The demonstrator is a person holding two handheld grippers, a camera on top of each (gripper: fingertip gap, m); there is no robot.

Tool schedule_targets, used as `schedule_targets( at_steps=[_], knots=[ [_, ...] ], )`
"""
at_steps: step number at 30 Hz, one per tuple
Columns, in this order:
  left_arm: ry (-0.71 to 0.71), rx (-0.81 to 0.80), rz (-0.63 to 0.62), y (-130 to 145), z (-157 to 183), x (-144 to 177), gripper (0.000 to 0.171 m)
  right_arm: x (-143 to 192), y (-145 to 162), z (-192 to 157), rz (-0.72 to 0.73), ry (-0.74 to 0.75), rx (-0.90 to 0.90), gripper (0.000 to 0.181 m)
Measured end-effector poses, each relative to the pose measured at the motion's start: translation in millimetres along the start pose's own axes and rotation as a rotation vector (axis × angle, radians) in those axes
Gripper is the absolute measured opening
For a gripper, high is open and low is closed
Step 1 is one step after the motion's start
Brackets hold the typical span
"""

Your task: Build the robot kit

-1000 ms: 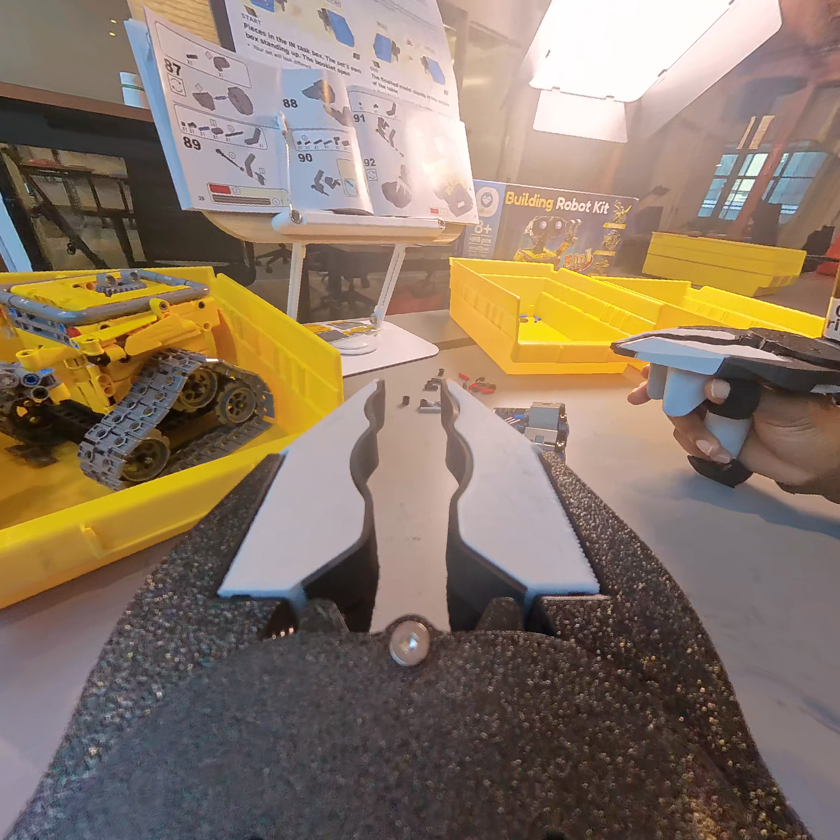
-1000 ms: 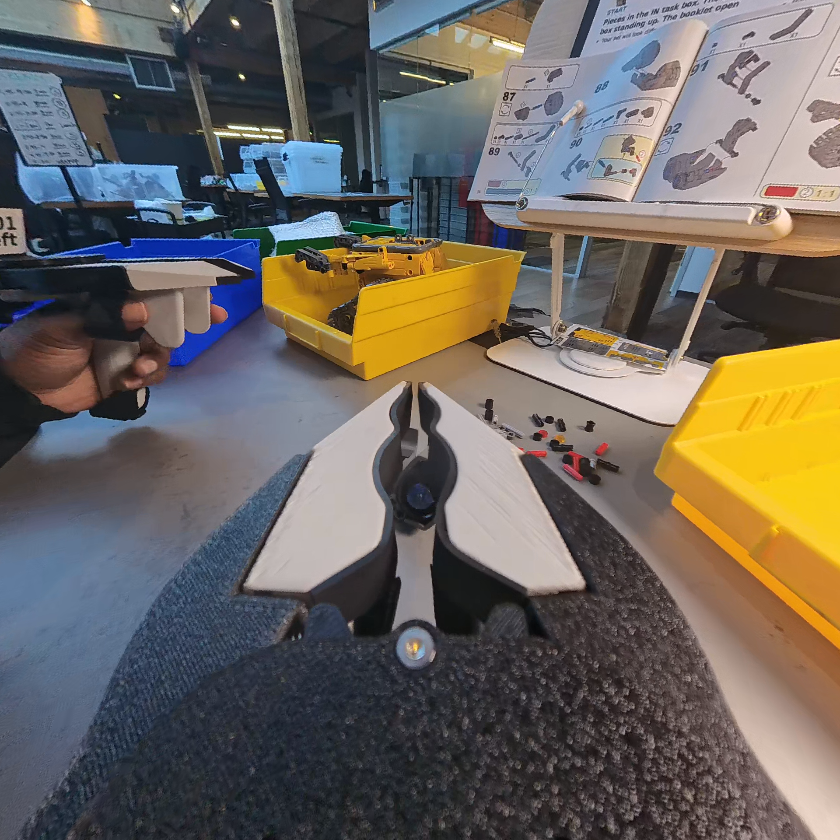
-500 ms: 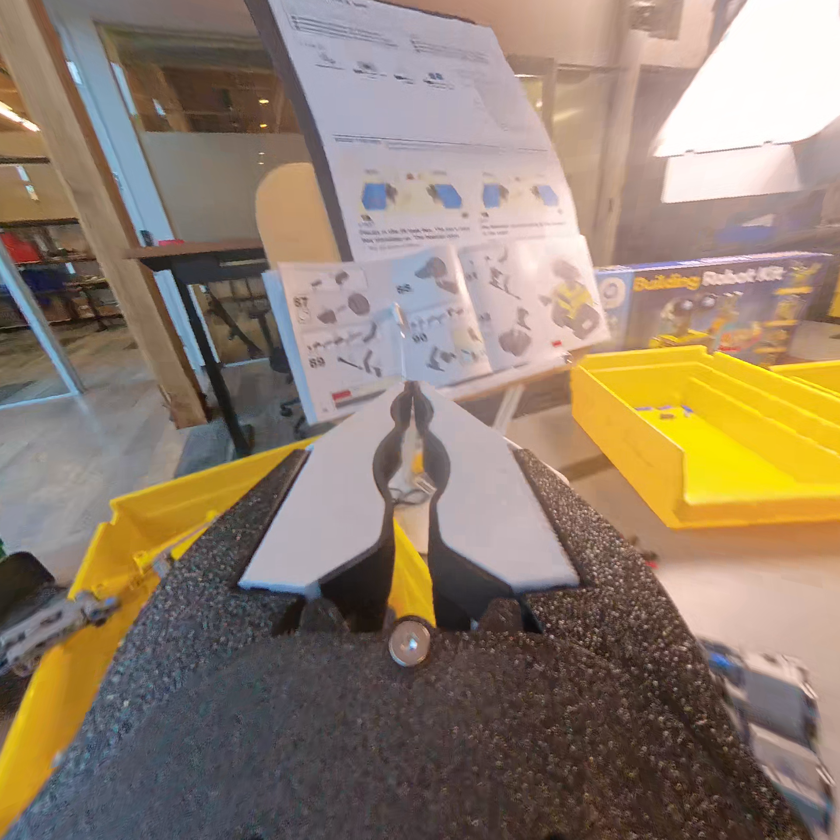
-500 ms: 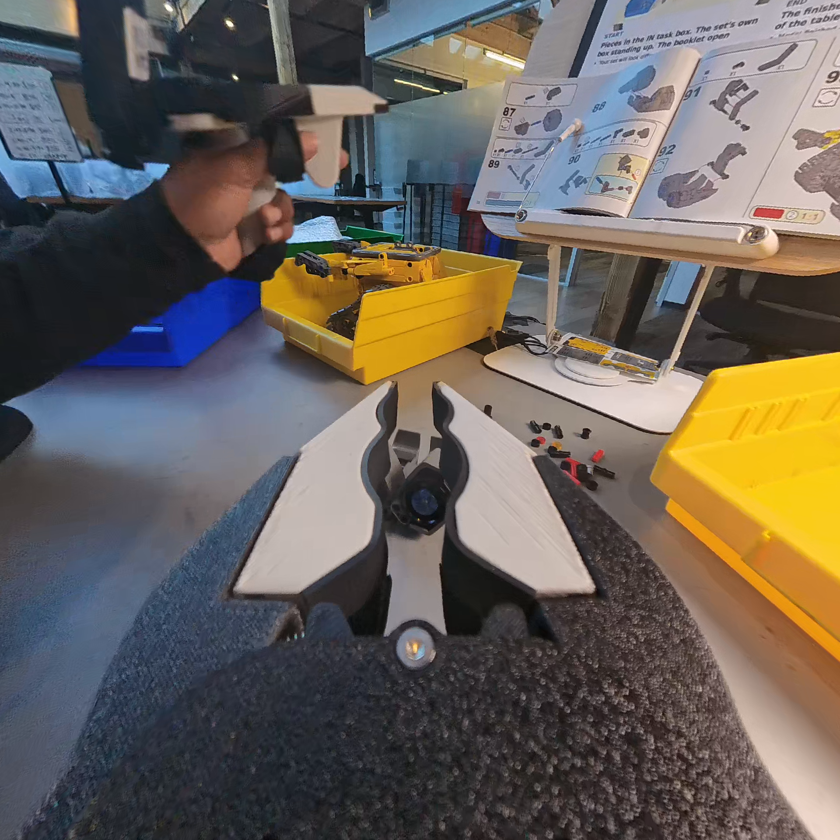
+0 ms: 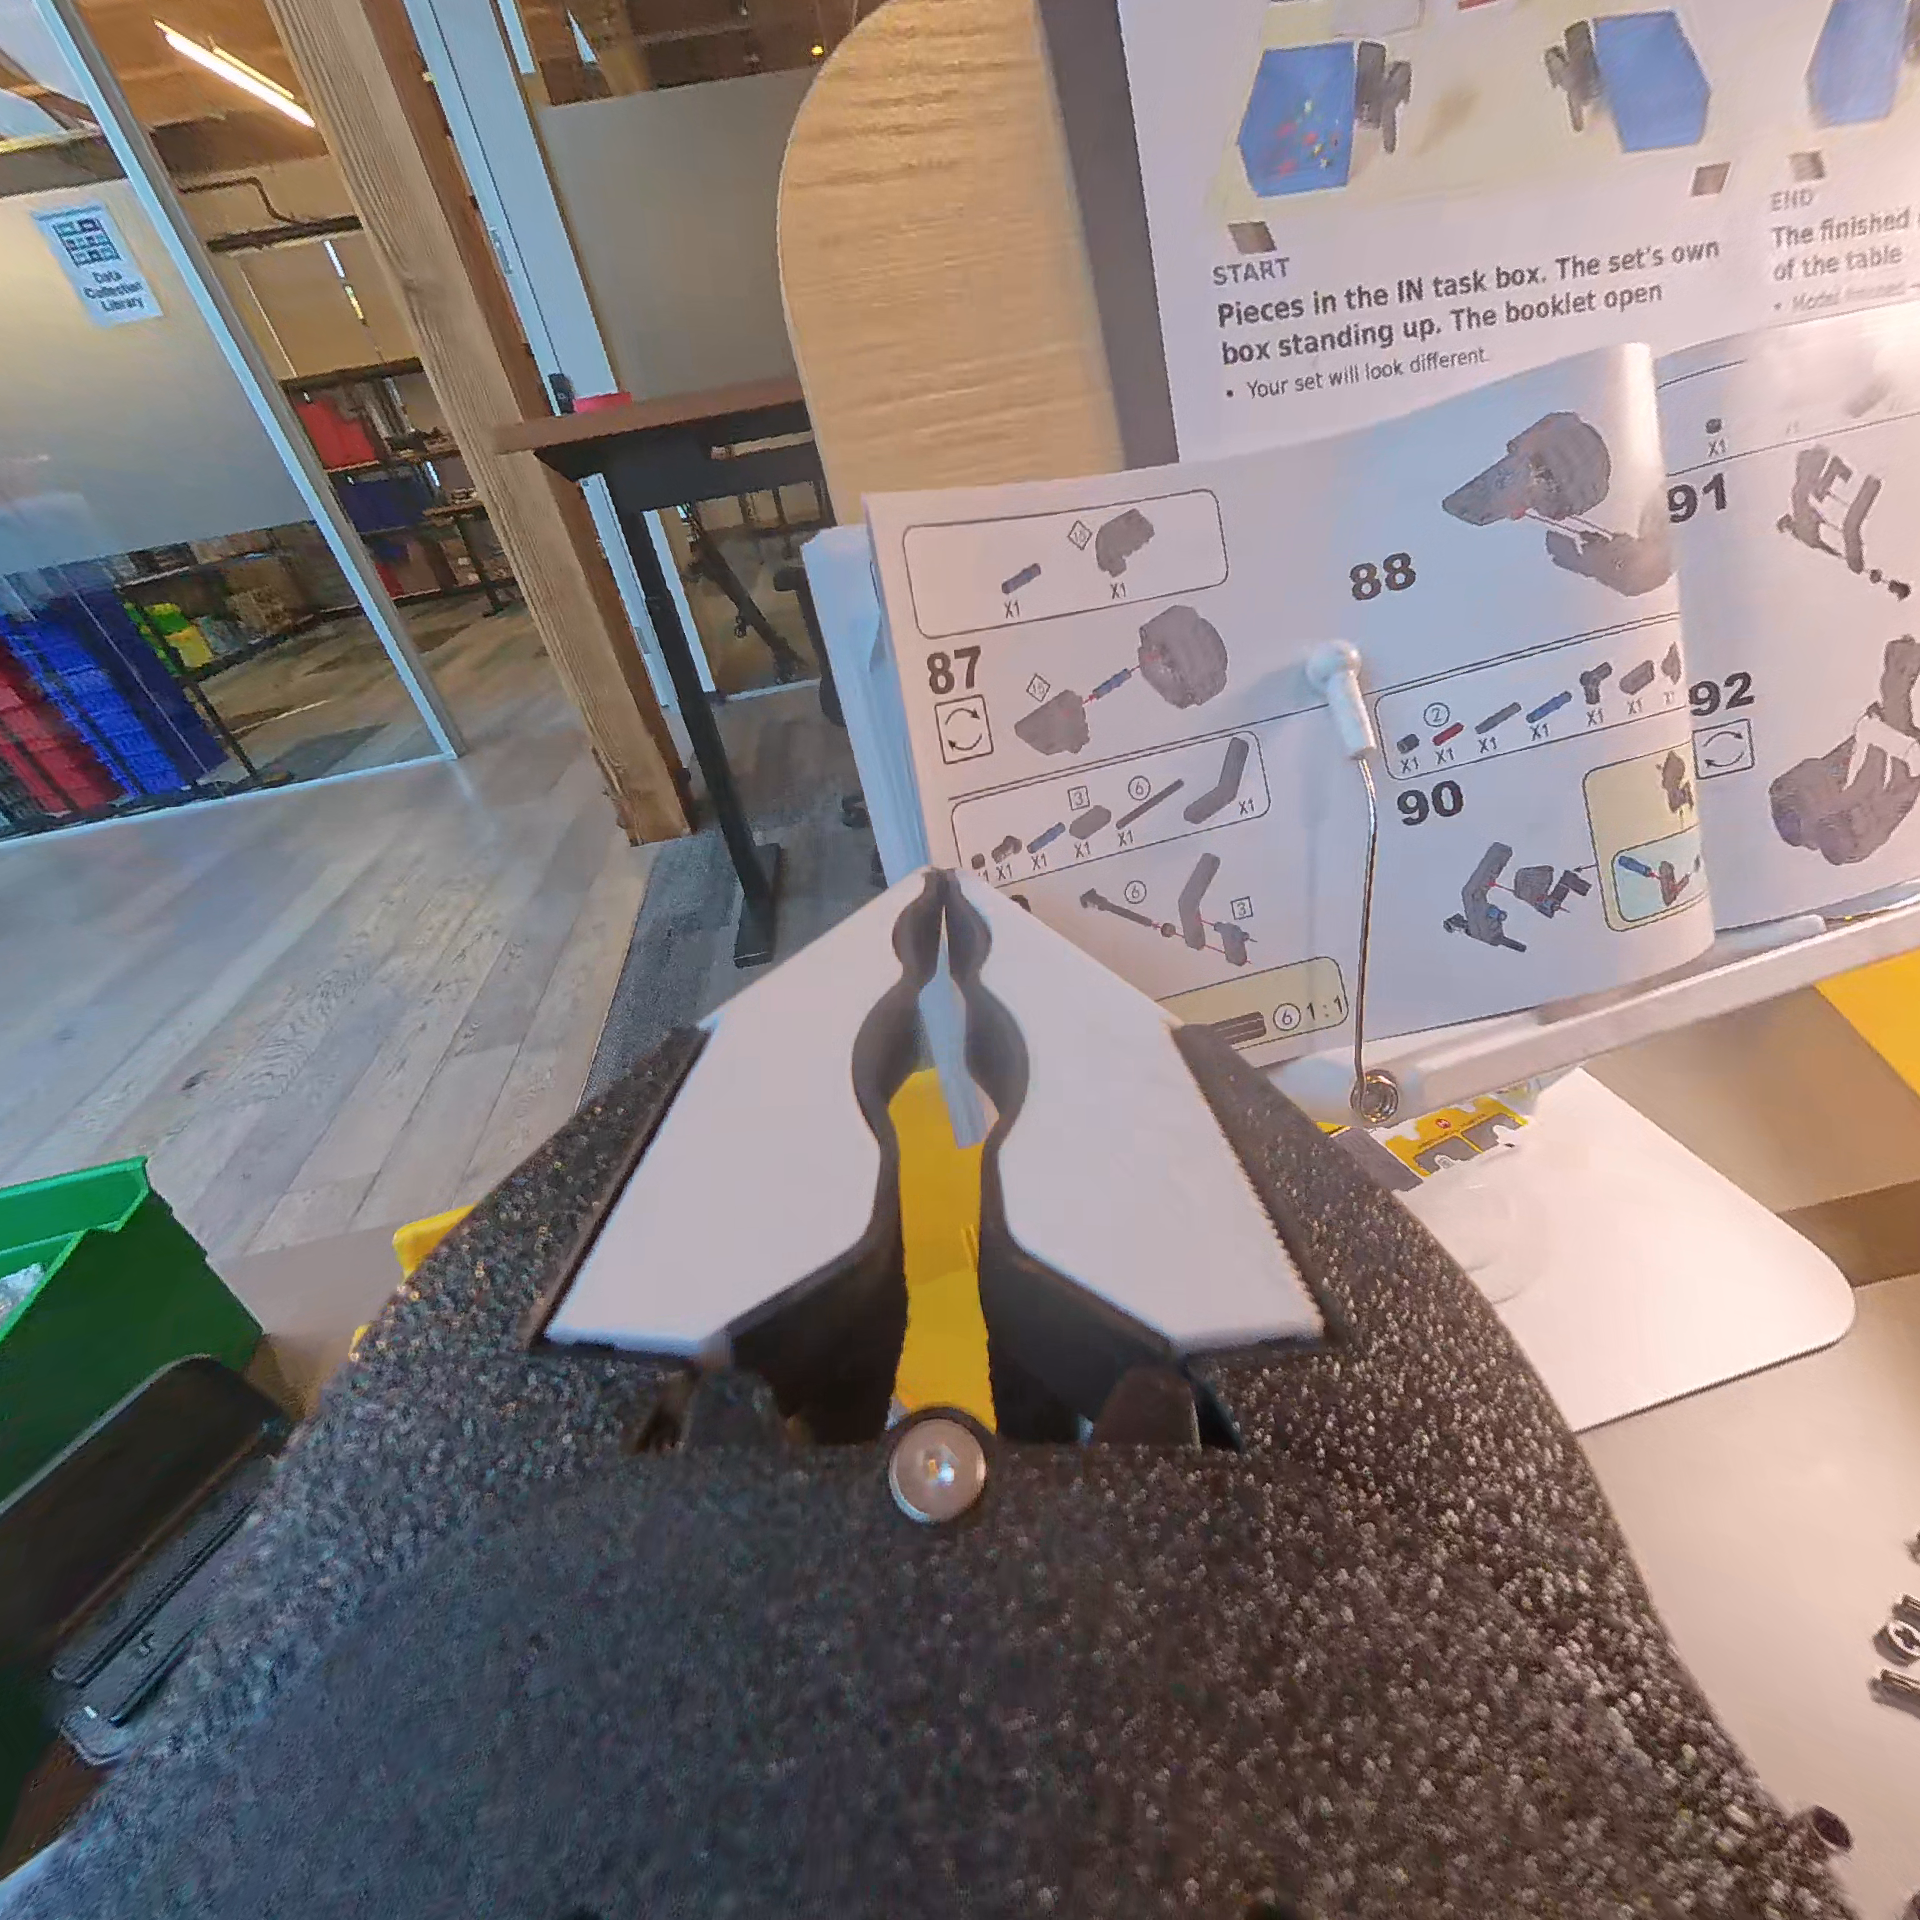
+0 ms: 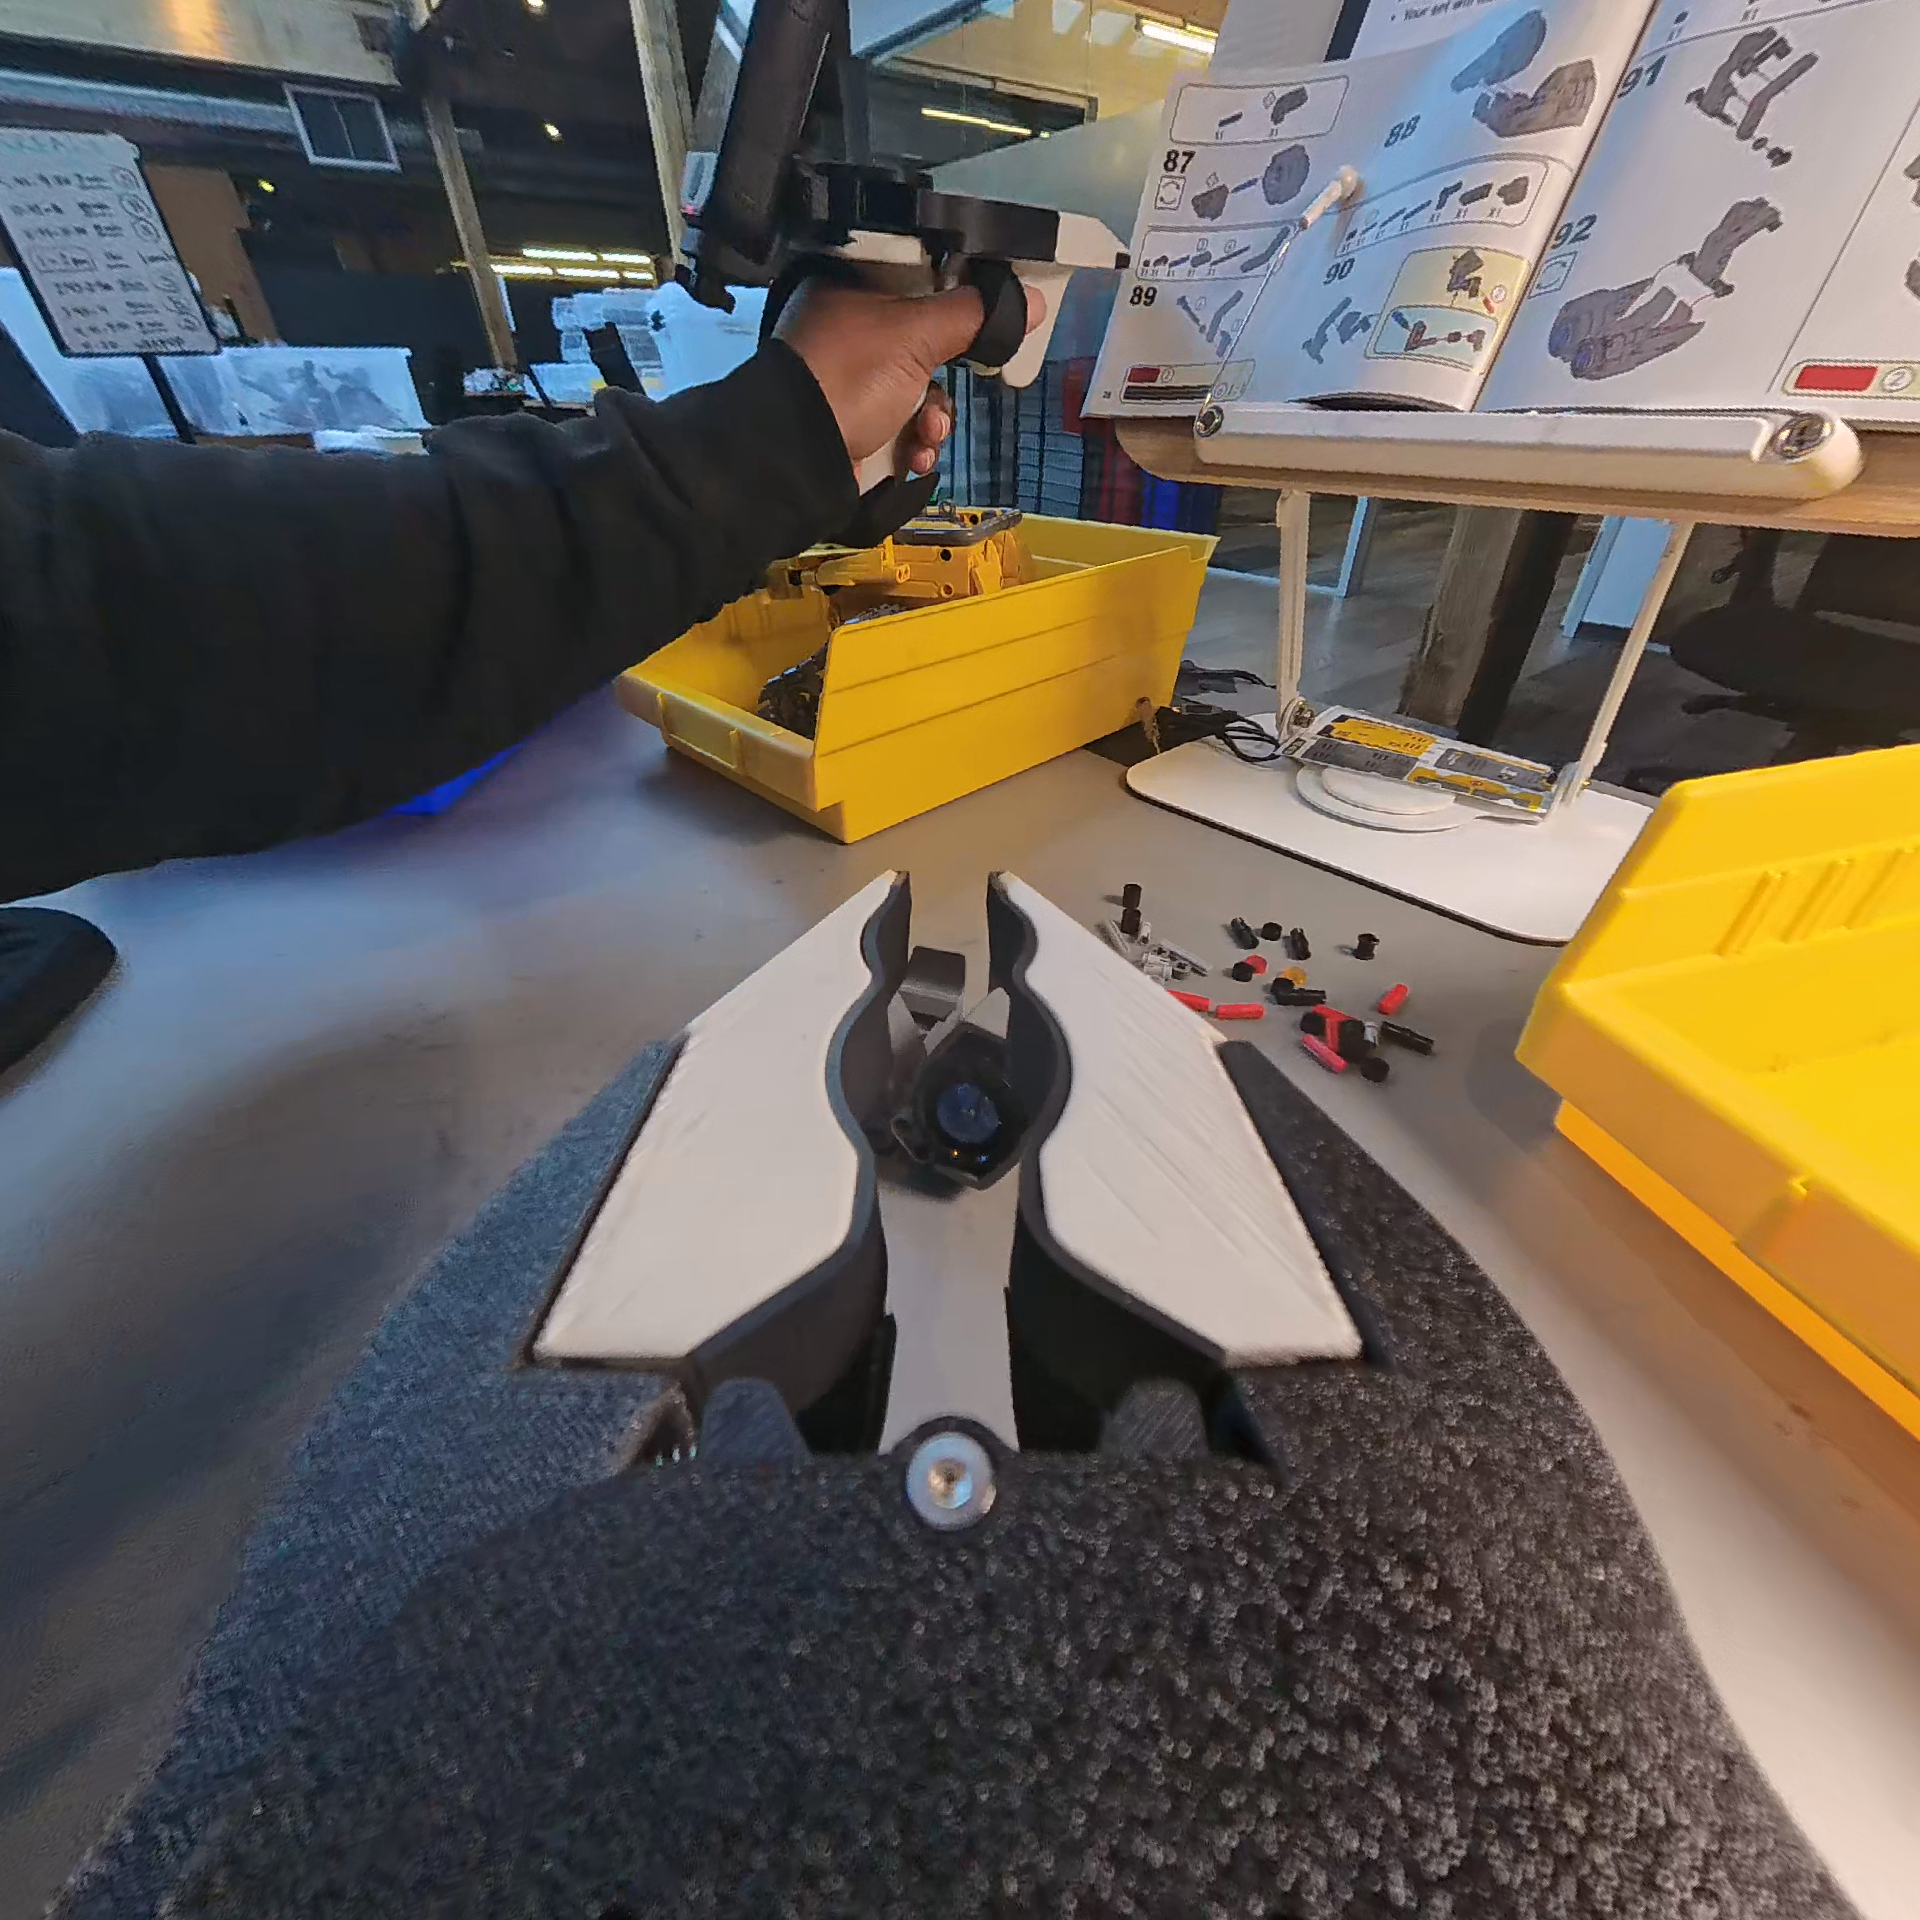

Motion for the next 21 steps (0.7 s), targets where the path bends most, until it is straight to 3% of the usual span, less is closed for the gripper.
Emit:
schedule_targets(
  at_steps=[21],
  knots=[
    [0.009,-0.030,-0.008,5.8,9.8,-5.2,0.000,-2.0,1.8,3.5,-0.013,-0.027,-0.045,0.013]
  ],
)
Point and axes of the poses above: each gripper's, where its closed fingertips meet, x back along the fingers, y out of its underside, z = x × y across the jaws, the point moved 7 cm from there along x, back along the fingers, and after that the axes turned 11 degrees about -z, right-handed, at the moved point
